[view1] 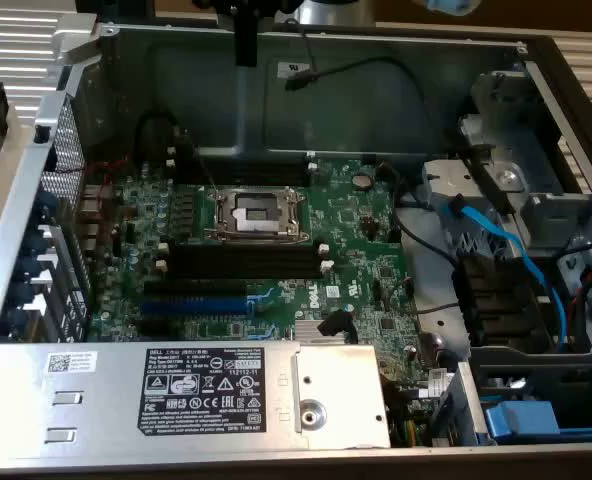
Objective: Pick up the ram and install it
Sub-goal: 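Reach for the ram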
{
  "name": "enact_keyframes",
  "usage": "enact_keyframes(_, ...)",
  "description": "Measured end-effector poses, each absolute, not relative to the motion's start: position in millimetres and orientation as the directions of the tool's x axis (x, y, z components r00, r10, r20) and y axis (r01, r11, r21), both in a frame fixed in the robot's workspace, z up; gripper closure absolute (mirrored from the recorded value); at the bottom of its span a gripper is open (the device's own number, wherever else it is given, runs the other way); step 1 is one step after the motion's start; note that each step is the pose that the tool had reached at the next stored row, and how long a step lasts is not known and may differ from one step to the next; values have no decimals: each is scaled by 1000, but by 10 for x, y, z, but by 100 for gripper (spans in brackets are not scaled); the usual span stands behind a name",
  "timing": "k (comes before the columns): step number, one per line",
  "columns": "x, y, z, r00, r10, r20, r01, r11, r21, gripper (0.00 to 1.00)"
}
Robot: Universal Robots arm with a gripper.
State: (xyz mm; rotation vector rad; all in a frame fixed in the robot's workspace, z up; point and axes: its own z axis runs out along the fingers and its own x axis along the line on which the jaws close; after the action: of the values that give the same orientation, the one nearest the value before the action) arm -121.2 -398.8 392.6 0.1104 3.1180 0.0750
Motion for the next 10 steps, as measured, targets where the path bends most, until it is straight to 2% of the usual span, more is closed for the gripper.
enact_keyframes(10,-1212,-3988,3926,-997,71,-19,70,996,49,90)
